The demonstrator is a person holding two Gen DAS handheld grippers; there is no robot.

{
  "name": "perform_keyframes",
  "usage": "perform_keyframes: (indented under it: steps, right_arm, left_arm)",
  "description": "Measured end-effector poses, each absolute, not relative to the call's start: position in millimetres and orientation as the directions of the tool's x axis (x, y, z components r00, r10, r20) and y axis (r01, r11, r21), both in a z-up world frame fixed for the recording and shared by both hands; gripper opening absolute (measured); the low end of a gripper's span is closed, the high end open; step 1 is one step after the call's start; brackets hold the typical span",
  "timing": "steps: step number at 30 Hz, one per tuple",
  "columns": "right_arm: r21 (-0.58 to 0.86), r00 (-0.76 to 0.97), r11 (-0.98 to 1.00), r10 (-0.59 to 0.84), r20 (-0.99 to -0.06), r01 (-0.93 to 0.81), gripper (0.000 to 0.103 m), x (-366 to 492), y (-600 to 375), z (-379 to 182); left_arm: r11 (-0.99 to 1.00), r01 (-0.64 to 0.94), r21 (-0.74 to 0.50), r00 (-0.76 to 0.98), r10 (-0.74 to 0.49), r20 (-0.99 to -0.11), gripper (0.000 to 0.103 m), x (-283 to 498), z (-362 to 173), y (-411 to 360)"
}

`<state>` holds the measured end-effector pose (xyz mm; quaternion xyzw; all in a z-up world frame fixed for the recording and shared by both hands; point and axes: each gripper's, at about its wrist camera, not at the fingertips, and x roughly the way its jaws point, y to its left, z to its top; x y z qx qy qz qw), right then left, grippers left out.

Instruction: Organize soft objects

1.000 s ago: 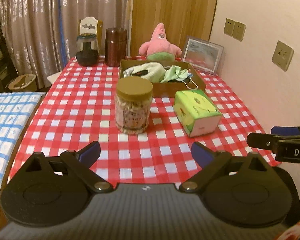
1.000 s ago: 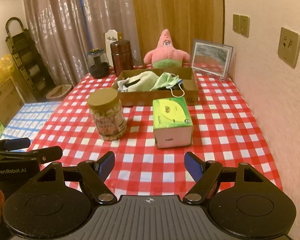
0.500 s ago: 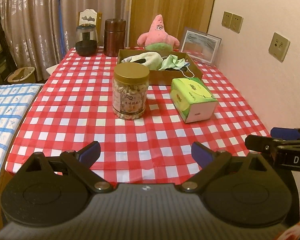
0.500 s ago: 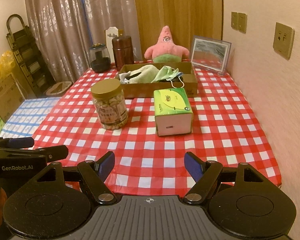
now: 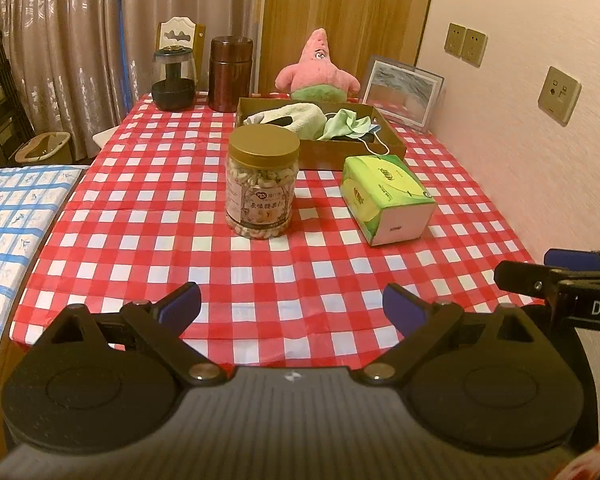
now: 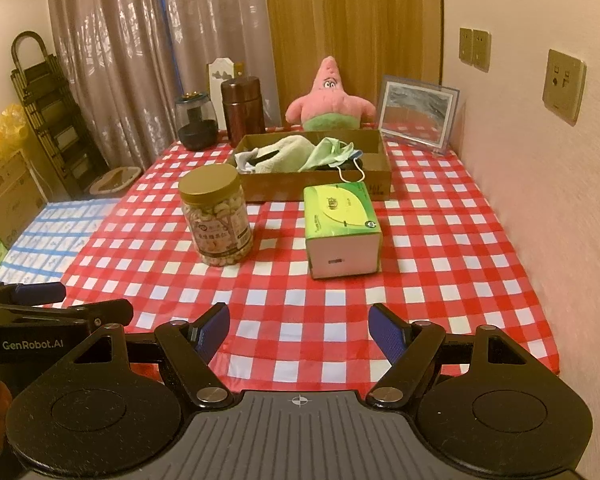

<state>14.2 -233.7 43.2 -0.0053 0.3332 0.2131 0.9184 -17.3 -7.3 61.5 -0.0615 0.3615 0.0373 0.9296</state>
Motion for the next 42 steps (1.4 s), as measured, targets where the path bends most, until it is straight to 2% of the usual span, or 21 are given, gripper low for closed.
perform_keyframes:
  steps: [42]
  right_arm:
    - [0.133, 0.688, 0.91, 0.387, -0.614, -0.393, 0.076, 17.2, -233.3, 44.6]
  left_arm:
    - [0.989, -0.108, -0.1, 0.737, 0.013, -0.675, 0.097, -15.1, 63.9, -14.0]
